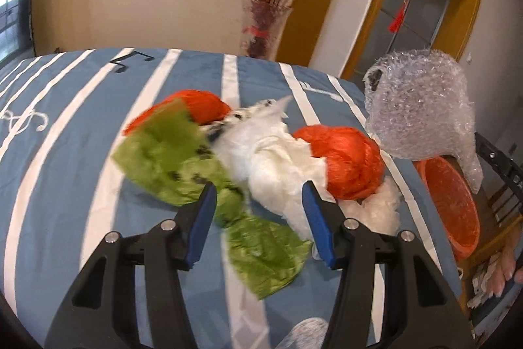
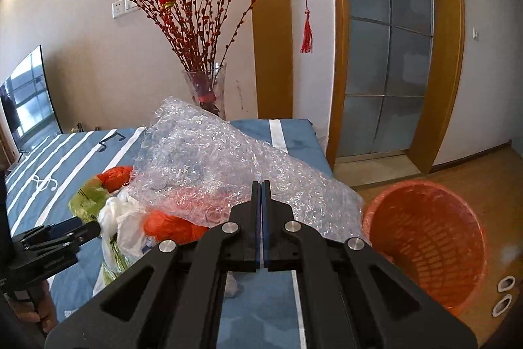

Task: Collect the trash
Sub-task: 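Close the left tool on the white plastic bag while the right tool holds the bubble wrap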

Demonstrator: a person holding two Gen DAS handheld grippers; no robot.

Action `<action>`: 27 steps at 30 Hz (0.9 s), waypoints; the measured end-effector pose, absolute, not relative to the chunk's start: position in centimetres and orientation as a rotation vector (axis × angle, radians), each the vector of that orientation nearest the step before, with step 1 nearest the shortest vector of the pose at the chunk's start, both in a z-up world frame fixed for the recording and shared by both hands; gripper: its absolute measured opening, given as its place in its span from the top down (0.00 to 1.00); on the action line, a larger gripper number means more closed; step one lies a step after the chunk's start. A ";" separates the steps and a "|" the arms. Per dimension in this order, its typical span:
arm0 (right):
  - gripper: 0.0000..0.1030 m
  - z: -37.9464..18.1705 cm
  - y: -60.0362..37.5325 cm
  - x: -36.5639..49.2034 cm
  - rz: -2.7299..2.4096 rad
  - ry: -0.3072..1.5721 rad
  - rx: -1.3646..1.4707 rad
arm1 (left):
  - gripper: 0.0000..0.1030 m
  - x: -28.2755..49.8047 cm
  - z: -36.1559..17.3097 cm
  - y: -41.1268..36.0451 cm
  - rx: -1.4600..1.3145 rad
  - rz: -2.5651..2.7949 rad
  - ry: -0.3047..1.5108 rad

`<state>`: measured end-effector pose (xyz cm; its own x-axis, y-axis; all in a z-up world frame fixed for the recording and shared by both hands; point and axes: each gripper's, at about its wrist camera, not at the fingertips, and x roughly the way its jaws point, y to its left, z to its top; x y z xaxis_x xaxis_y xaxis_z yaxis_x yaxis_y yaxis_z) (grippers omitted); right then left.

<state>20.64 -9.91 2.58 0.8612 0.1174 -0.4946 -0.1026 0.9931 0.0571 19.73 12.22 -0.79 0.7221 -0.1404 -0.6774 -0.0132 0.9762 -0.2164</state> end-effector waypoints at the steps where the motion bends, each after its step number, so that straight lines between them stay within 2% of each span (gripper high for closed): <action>1: 0.99 2.5 -10.0 20.5 0.114 0.522 0.028 | 0.48 20.0 -1.0 12.0 -0.211 -0.072 0.771; 4: 0.99 2.3 -10.4 20.2 0.112 0.530 0.024 | 0.51 21.3 -1.8 11.4 -0.221 -0.078 0.808; 6: 0.99 2.1 -10.5 20.1 0.111 0.535 0.019 | 0.58 21.9 -2.2 11.3 -0.248 -0.097 0.828; 7: 0.99 2.0 -10.6 20.0 0.109 0.537 0.019 | 0.68 22.1 -2.4 11.3 -0.260 -0.111 0.832; 8: 0.99 1.9 -10.7 19.9 0.109 0.539 0.020 | 0.72 22.3 -2.5 11.3 -0.268 -0.121 0.835; 11: 0.99 1.9 -11.1 19.8 0.107 0.543 0.023 | 0.79 22.4 -2.6 11.2 -0.280 -0.135 0.824; 17: 0.99 2.5 -11.6 19.3 0.107 0.520 0.027 | 0.83 20.9 -1.1 11.6 -0.258 -0.133 0.763; 27: 0.99 4.6 -12.8 17.7 0.096 0.454 0.036 | 0.84 18.2 3.5 11.5 -0.211 -0.140 0.659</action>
<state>17.69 -12.78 4.61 0.8941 0.1004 -0.4365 -0.0841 0.9949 0.0564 18.19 11.54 3.52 0.7822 -0.1956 -0.5916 0.0619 0.9692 -0.2385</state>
